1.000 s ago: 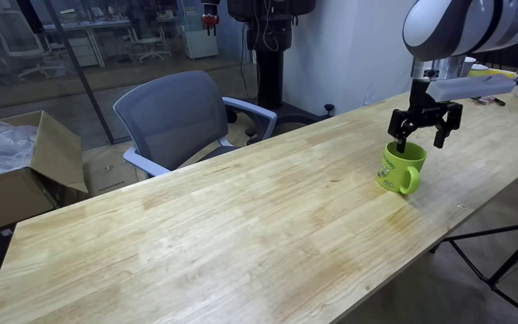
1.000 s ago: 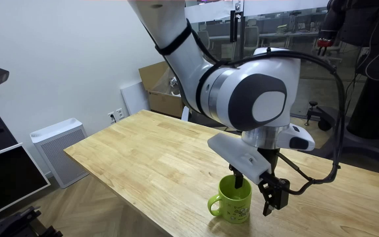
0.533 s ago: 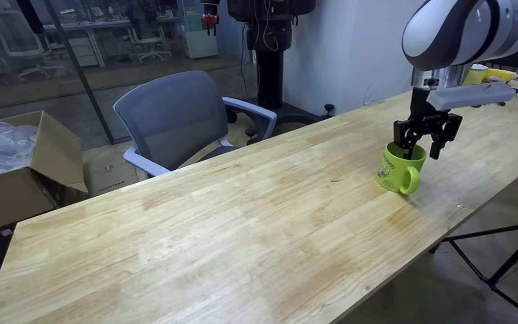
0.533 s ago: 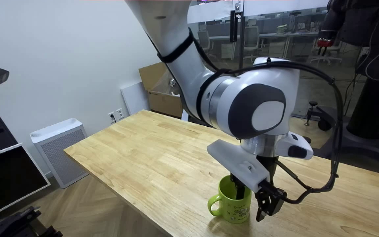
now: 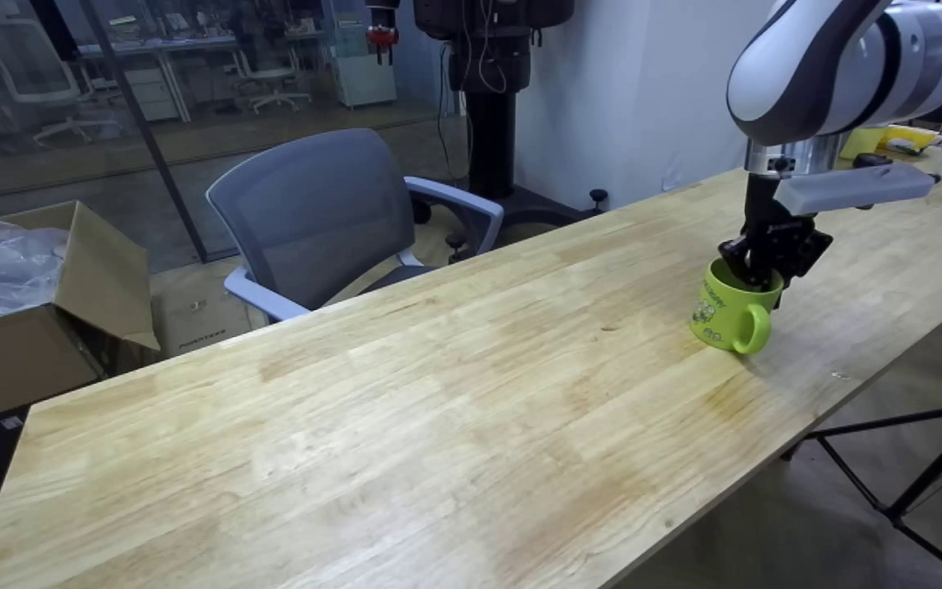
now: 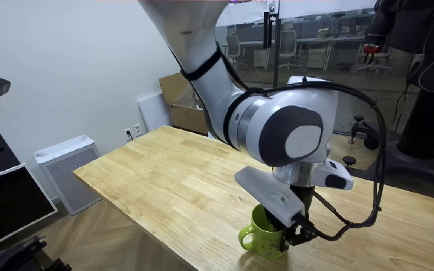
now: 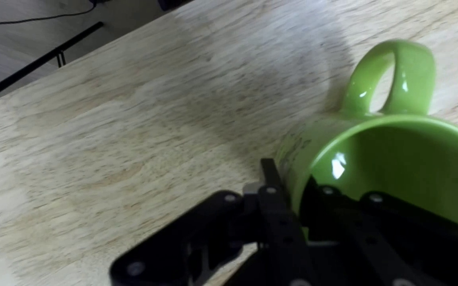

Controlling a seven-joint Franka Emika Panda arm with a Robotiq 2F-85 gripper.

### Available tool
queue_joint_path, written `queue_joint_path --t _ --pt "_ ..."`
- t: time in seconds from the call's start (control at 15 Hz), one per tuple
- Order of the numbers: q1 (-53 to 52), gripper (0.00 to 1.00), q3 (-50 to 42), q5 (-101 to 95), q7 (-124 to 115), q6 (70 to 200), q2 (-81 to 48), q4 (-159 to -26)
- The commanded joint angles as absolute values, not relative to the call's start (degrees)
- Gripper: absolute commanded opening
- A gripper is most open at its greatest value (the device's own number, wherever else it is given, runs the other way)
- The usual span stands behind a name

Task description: Move the cup to the left

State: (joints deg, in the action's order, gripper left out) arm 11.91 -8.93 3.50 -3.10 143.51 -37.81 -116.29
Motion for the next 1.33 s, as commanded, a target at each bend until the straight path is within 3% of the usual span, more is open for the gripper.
queue_joint_path --t 0.0,1.27 --pt "10.9 0.00 -10.0 2.6 -4.6 142.7 -38.0 -115.1" --pt "10.3 0.02 -8.3 3.0 -3.1 139.4 -35.4 -110.0"
